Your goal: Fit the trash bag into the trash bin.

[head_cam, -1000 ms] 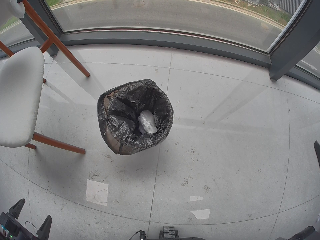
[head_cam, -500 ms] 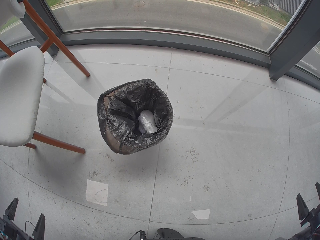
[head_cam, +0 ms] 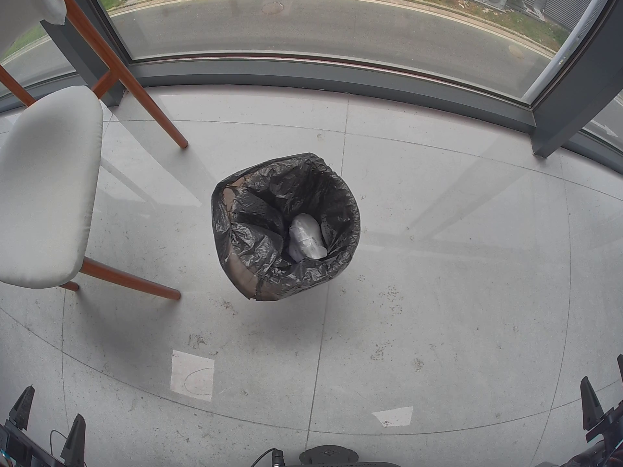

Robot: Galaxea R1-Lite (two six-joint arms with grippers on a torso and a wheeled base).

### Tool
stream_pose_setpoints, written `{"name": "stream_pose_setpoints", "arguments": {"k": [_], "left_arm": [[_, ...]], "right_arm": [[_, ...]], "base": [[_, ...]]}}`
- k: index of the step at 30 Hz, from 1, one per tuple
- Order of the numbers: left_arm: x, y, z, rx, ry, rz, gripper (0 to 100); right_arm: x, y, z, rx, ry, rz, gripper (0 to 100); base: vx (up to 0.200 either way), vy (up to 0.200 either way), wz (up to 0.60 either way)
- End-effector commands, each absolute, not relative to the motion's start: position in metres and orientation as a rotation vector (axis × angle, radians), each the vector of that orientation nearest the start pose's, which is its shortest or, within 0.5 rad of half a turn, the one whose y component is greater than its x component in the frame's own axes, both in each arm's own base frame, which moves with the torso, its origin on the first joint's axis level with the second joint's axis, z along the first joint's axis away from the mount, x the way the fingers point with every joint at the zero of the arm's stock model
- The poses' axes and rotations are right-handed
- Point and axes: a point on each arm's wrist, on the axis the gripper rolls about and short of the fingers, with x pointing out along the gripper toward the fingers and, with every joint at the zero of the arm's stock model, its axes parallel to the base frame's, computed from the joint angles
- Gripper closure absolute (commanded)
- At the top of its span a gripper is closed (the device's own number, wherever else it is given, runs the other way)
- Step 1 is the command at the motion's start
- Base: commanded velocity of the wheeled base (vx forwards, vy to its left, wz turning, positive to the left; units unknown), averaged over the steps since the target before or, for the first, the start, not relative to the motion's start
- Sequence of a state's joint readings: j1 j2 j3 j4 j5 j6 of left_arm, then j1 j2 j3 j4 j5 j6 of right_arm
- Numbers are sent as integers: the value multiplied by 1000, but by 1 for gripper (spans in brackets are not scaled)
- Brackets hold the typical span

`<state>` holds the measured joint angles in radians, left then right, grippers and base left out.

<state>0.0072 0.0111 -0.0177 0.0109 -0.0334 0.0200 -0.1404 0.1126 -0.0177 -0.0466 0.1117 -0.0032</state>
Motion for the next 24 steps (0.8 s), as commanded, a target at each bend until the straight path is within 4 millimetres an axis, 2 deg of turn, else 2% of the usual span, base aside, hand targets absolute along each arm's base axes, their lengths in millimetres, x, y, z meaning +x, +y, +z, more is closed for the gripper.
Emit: {"name": "stream_pose_setpoints", "arguments": {"k": [1,24], "left_arm": [[-22,-1,76,15,21,-23,0],[-22,-1,76,10,18,-12,0]], "right_arm": [[-13,4,82,3,73,-29,0],[-13,4,82,3,73,-29,0]], "base": [[0,200,0],[-9,200,0]]}}
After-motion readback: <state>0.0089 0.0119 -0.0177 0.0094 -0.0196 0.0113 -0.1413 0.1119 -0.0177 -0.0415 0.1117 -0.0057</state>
